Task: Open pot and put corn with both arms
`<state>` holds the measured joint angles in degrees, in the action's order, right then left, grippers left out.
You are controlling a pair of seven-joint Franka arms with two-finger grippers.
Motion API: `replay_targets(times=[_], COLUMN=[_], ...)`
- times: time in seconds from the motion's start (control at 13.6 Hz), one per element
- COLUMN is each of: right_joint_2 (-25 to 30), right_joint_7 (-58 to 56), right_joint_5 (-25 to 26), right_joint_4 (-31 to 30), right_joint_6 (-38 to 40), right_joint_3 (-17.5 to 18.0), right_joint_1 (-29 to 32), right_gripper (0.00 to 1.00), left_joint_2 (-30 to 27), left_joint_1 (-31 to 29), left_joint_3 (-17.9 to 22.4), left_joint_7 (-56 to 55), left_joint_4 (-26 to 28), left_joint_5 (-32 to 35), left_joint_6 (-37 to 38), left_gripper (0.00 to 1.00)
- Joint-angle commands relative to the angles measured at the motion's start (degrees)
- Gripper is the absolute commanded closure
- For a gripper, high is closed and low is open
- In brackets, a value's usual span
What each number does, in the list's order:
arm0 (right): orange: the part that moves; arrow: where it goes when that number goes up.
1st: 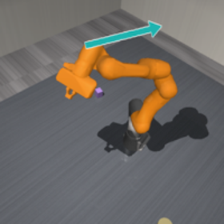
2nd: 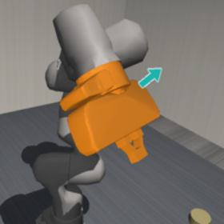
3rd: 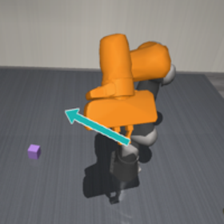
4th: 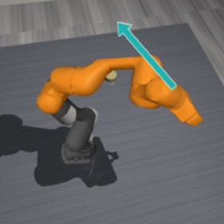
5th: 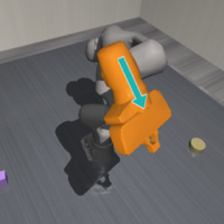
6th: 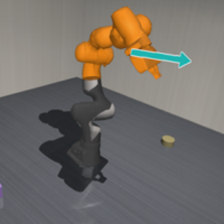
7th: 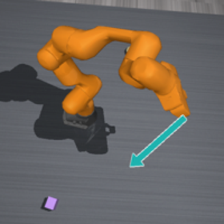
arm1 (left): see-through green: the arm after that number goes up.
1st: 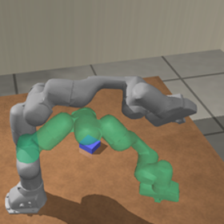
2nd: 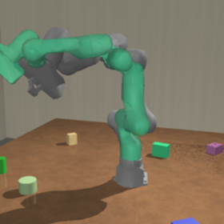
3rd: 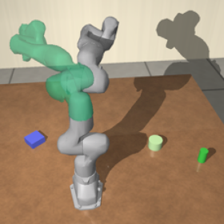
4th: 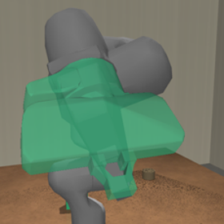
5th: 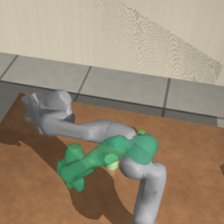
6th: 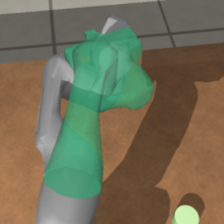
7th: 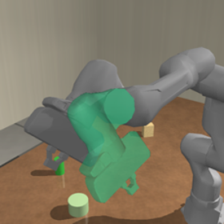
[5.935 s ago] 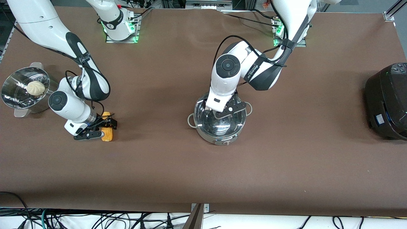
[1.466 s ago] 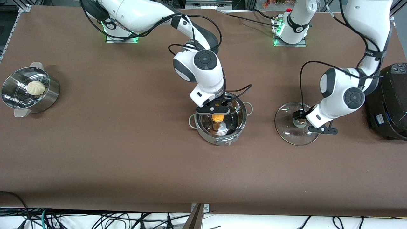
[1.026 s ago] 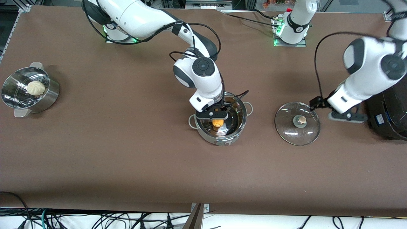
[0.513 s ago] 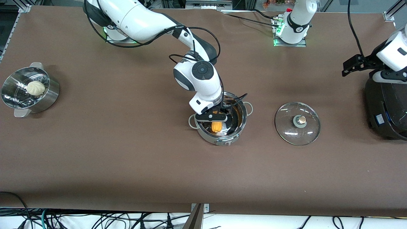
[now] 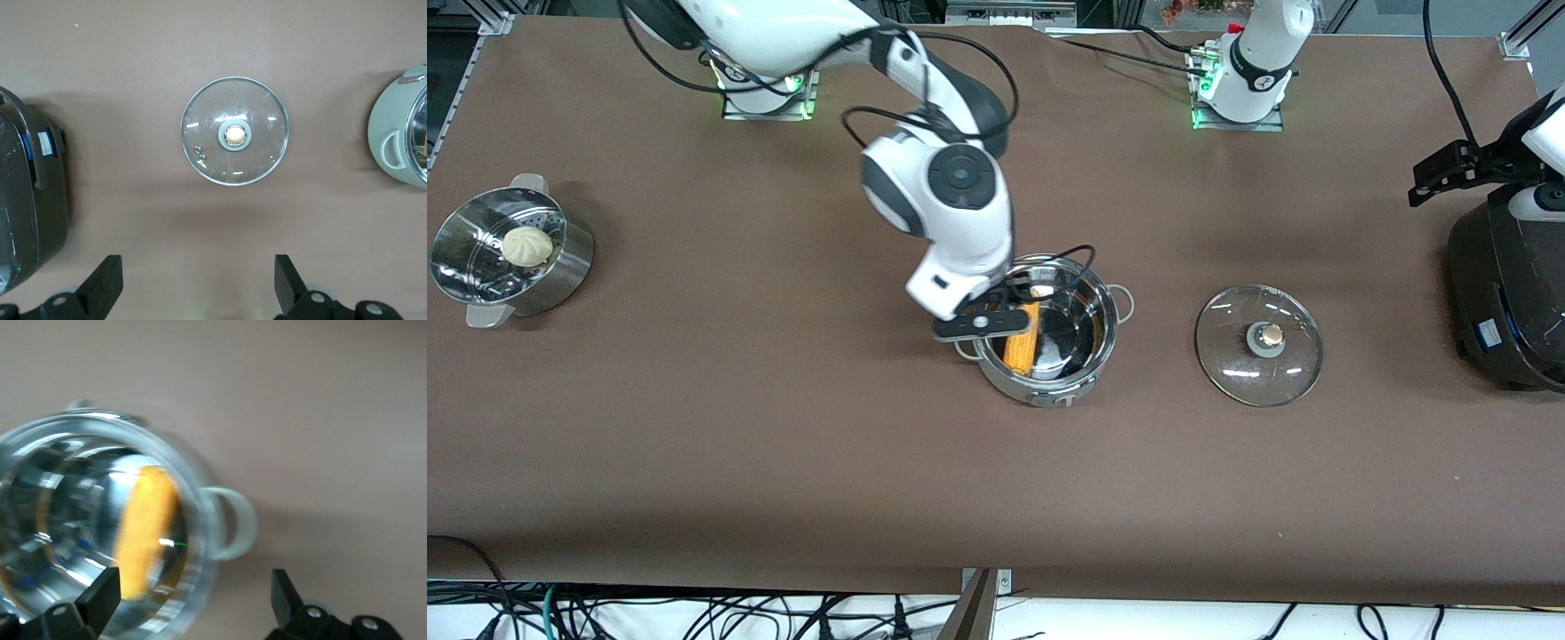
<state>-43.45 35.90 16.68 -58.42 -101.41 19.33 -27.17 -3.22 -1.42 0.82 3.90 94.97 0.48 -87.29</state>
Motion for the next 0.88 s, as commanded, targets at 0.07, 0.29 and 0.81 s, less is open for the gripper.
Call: replay_targets(times=[0.07,0.29,0.81], right_joint_2=[8.46,10.92,21.62], right_joint_7=[-11.27,-19.88,-34.41], right_joint_5=[-0.33,-0.34,-11.94], right_joint_4=[-1.96,-1.88,-14.13], right_joint_6=[11.9,16.49,16.71], right_joint_3=[0.62,0.62,-4.12], right_joint_1=[9.22,15.37,33.22], right_gripper=[0.0,0.0,0.0], left_joint_2=[1.37,1.64,1.55], left_joint_1=[-0.16,-0.43,-1.57], left_joint_3=[0.5,1.11,1.29], left_joint_7=[0.06,-0.2,-0.12], left_joint_4=[-3.56,-5.76,-6.03], left_joint_5=[1.28,1.19,0.84], left_joint_6=[1.86,1.86,1.77], left_gripper=[0.0,0.0,0.0])
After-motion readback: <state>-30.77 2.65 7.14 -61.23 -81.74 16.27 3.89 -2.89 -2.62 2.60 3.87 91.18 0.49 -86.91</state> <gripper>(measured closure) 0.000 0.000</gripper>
